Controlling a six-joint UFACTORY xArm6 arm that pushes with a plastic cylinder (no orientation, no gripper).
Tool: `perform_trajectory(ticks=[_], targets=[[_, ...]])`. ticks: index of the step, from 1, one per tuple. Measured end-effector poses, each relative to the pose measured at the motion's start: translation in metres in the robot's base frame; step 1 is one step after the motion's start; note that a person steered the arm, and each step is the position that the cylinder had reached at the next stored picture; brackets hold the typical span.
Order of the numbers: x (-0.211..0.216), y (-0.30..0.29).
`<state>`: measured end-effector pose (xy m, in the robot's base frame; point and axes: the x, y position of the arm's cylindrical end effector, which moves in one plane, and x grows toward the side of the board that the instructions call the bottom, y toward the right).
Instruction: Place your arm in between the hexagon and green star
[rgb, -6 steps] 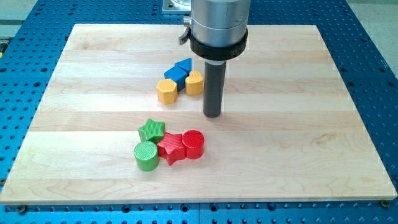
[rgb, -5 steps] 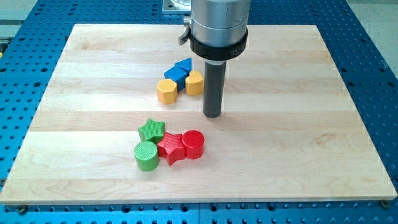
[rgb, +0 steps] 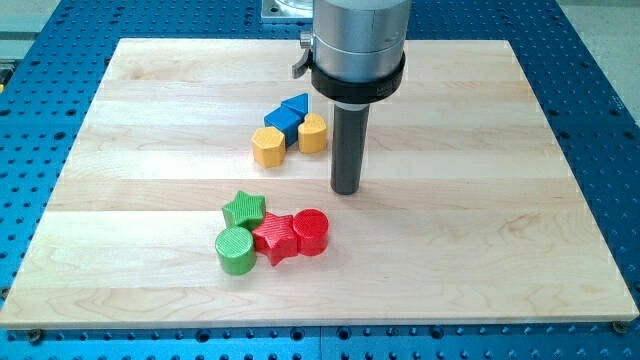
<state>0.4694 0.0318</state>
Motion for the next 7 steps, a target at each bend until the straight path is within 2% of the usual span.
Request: perform_trajectory(ticks=[7], targets=[[-0.0051,0.0102]])
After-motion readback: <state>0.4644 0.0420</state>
